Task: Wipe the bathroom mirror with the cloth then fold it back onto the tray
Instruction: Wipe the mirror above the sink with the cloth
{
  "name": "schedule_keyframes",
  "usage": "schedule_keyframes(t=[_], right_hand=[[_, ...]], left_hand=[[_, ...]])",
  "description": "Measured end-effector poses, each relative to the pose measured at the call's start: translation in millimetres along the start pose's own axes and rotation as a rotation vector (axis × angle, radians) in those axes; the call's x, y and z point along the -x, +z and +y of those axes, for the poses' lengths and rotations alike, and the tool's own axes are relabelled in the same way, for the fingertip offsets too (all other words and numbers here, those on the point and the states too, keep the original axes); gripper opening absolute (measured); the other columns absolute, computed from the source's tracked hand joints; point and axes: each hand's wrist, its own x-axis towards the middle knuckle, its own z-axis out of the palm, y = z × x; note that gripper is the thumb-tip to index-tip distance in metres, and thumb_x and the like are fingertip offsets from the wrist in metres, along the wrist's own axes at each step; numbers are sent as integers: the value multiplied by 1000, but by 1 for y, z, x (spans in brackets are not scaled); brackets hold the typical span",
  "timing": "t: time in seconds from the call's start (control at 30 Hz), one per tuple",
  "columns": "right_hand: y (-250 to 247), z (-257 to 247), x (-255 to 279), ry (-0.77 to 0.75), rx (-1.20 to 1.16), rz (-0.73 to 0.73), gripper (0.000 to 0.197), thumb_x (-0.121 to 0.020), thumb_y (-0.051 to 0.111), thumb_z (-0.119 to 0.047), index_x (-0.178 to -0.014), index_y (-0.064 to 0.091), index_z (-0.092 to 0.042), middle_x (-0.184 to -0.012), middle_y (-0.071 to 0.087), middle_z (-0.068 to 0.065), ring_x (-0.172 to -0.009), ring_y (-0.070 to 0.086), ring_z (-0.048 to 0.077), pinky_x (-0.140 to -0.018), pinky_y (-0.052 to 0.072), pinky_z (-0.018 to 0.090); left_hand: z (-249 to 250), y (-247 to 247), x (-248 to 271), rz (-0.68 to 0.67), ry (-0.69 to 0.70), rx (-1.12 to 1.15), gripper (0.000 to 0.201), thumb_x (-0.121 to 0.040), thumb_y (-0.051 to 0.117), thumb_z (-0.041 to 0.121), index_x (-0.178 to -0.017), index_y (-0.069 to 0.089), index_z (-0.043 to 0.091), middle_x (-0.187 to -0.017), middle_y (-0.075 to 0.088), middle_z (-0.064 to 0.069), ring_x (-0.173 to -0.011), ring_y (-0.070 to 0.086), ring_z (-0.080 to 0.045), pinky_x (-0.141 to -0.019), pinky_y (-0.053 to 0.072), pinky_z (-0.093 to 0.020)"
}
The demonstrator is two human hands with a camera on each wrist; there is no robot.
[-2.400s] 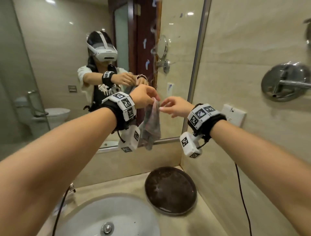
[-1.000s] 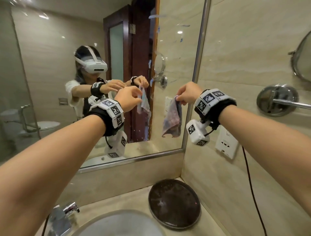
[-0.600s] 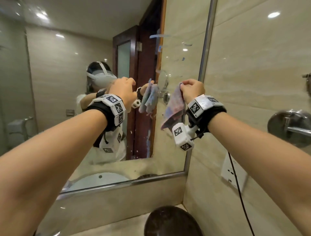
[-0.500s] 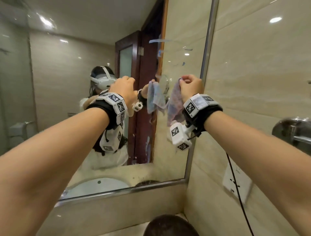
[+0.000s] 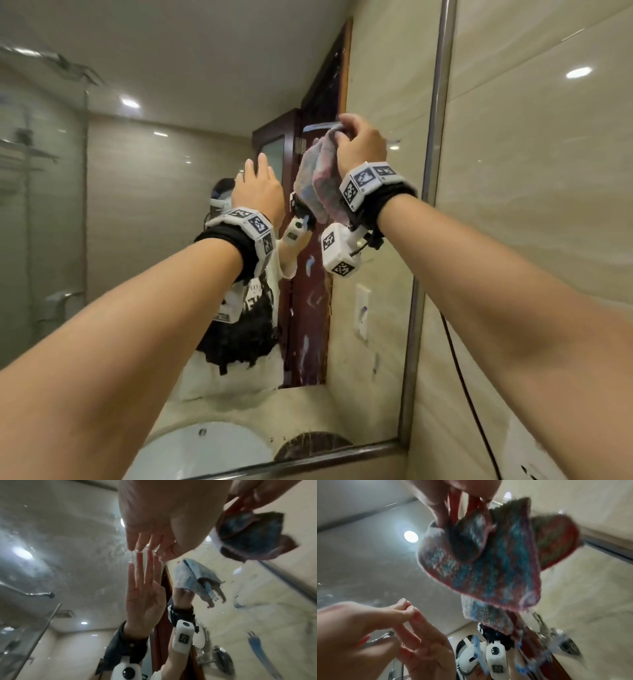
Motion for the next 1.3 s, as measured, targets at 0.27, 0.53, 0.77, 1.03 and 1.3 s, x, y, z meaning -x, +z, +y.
schedule_keyframes(t=[0.27, 0.53, 0.77, 1.03, 1.3], right_hand=[[41, 2, -22, -328, 444, -372, 62, -92, 50, -15, -148, 22, -18, -155, 24, 2, -144, 18, 24, -119, 14, 47], [60, 28, -25, -465, 673, -478, 63, -99, 32, -29, -150, -5, -20, -160, -5, 6, -146, -9, 30, -117, -4, 50], [56, 32, -32, -394, 608, -457, 62, -99, 29, -34, -150, -4, -19, -160, -7, 6, -146, -10, 28, -117, -5, 49], [9, 68, -61, -71, 581, -382, 62, -100, 28, -35, -149, -8, -21, -160, -7, 4, -147, -9, 29, -117, 0, 52], [-25, 111, -59, 117, 606, -327, 62, -100, 30, -30, -150, -4, -16, -159, -2, 8, -146, -1, 34, -117, 6, 55]], left_hand=[[-2, -4, -5, 47, 20, -28, 46, -96, 34, 2, -142, 33, -2, -156, 14, -14, -142, 19, -34, -99, 40, -45], [12, 1, -6, 132, 39, -122, 42, -97, 39, 10, -137, 42, -2, -149, 22, -30, -134, 27, -47, -106, 32, -49], [9, 10, -5, 149, 39, -137, 39, -95, 41, 2, -132, 45, -9, -150, 19, -31, -135, 24, -49, -100, 38, -51], [6, 26, -10, 210, 30, -119, 31, -88, 52, -5, -118, 58, -10, -144, 31, -34, -129, 35, -52, -98, 42, -54], [4, 27, -10, 317, 97, -88, 25, -52, 77, -13, -77, 72, -11, -108, 62, -36, -92, 63, -53, -57, 56, -48]])
